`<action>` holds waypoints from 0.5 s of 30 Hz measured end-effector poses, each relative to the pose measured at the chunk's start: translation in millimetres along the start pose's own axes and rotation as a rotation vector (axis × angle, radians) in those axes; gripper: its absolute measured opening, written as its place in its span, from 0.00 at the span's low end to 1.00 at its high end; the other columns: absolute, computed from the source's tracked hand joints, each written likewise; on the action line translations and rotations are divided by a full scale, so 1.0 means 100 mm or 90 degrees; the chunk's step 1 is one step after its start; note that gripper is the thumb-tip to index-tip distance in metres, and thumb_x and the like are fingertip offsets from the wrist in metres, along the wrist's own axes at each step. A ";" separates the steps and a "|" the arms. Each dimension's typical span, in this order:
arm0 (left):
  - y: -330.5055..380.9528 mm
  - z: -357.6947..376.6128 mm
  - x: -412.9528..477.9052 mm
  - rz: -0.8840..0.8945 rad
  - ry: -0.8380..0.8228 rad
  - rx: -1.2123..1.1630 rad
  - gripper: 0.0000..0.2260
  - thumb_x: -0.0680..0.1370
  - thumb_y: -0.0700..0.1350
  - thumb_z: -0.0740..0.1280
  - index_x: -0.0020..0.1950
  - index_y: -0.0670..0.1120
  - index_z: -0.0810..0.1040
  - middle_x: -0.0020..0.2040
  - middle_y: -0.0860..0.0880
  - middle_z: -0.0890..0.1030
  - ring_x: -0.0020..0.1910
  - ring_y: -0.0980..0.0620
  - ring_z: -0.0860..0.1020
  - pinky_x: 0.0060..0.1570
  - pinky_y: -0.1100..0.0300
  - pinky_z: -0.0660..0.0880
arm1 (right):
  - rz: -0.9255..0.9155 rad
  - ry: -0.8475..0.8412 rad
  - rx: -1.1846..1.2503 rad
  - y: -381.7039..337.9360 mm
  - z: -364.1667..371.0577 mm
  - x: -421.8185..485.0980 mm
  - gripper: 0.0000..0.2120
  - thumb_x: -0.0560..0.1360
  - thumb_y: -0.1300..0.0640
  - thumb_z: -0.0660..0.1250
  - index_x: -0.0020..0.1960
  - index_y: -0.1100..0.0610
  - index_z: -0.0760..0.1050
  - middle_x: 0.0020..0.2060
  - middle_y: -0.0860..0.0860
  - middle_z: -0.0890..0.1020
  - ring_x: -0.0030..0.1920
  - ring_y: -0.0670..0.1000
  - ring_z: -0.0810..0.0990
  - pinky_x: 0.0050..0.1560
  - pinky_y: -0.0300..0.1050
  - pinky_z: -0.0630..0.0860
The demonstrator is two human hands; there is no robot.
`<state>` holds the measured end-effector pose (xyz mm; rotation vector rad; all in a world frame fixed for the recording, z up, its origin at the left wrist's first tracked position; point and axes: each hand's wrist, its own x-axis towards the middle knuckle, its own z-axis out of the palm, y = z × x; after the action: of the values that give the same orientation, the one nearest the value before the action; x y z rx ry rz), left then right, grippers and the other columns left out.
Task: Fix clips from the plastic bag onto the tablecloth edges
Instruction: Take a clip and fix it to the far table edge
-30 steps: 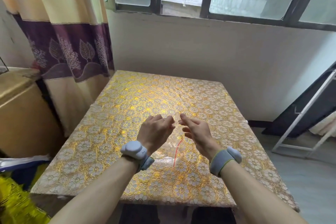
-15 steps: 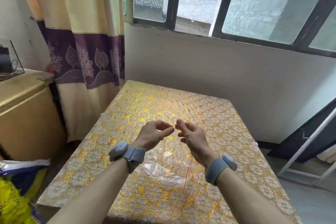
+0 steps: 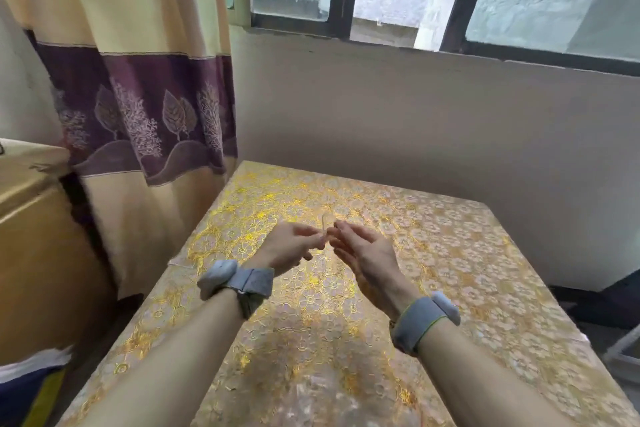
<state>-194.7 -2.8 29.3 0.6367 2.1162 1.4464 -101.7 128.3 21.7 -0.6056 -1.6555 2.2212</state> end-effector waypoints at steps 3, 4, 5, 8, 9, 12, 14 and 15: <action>-0.07 -0.09 0.72 -0.005 -0.024 0.029 0.14 0.78 0.48 0.68 0.58 0.41 0.80 0.45 0.50 0.82 0.37 0.55 0.75 0.35 0.64 0.69 | -0.041 0.013 -0.067 0.07 -0.06 0.70 0.05 0.78 0.56 0.70 0.51 0.57 0.82 0.47 0.54 0.87 0.47 0.49 0.85 0.56 0.45 0.79; -0.13 -0.11 1.03 0.000 -0.033 0.036 0.13 0.78 0.48 0.68 0.57 0.41 0.81 0.45 0.50 0.82 0.36 0.55 0.74 0.36 0.63 0.68 | -0.050 0.024 -0.087 0.13 -0.10 1.02 0.04 0.78 0.56 0.70 0.49 0.56 0.83 0.45 0.53 0.87 0.45 0.47 0.85 0.54 0.43 0.79; -0.19 -0.11 1.31 0.014 -0.039 0.066 0.12 0.79 0.48 0.67 0.56 0.42 0.82 0.44 0.50 0.82 0.37 0.54 0.74 0.36 0.62 0.68 | -0.063 0.040 -0.112 0.19 -0.13 1.29 0.05 0.78 0.54 0.70 0.47 0.55 0.83 0.43 0.51 0.87 0.43 0.46 0.84 0.51 0.42 0.79; -0.44 -0.08 2.19 0.054 -0.038 0.224 0.10 0.80 0.48 0.64 0.50 0.44 0.83 0.42 0.51 0.82 0.37 0.55 0.75 0.33 0.70 0.68 | -0.073 0.101 -0.180 0.45 -0.23 2.13 0.11 0.78 0.51 0.70 0.39 0.53 0.83 0.40 0.47 0.86 0.39 0.45 0.79 0.44 0.42 0.76; -0.48 -0.06 2.37 0.072 -0.027 0.291 0.10 0.81 0.48 0.63 0.48 0.46 0.82 0.42 0.51 0.82 0.37 0.56 0.75 0.31 0.73 0.67 | -0.068 0.120 -0.195 0.51 -0.24 2.31 0.12 0.77 0.50 0.70 0.37 0.52 0.82 0.39 0.46 0.86 0.38 0.45 0.78 0.44 0.43 0.76; -0.49 -0.10 2.81 0.103 0.007 0.429 0.09 0.81 0.48 0.62 0.47 0.50 0.81 0.40 0.53 0.80 0.40 0.55 0.75 0.36 0.68 0.66 | -0.073 0.152 -0.235 0.58 -0.22 2.79 0.12 0.76 0.46 0.69 0.36 0.49 0.83 0.37 0.41 0.86 0.39 0.43 0.80 0.54 0.50 0.79; -0.43 -0.19 3.13 0.096 0.011 0.473 0.09 0.80 0.48 0.63 0.48 0.50 0.82 0.44 0.50 0.82 0.45 0.51 0.78 0.43 0.61 0.69 | -0.083 0.168 -0.287 0.49 -0.15 3.11 0.12 0.76 0.46 0.68 0.37 0.50 0.81 0.38 0.42 0.87 0.42 0.44 0.82 0.57 0.51 0.78; -0.42 -0.23 3.26 0.096 0.006 0.482 0.08 0.80 0.47 0.63 0.49 0.49 0.82 0.46 0.49 0.83 0.48 0.49 0.79 0.45 0.60 0.69 | -0.090 0.168 -0.317 0.43 -0.12 3.22 0.12 0.77 0.46 0.68 0.38 0.50 0.81 0.38 0.43 0.86 0.44 0.44 0.82 0.57 0.48 0.78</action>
<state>-463.9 170.8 -47.9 1.0704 2.6574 0.6629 -373.6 280.5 -71.2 -0.8293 -2.0373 1.5513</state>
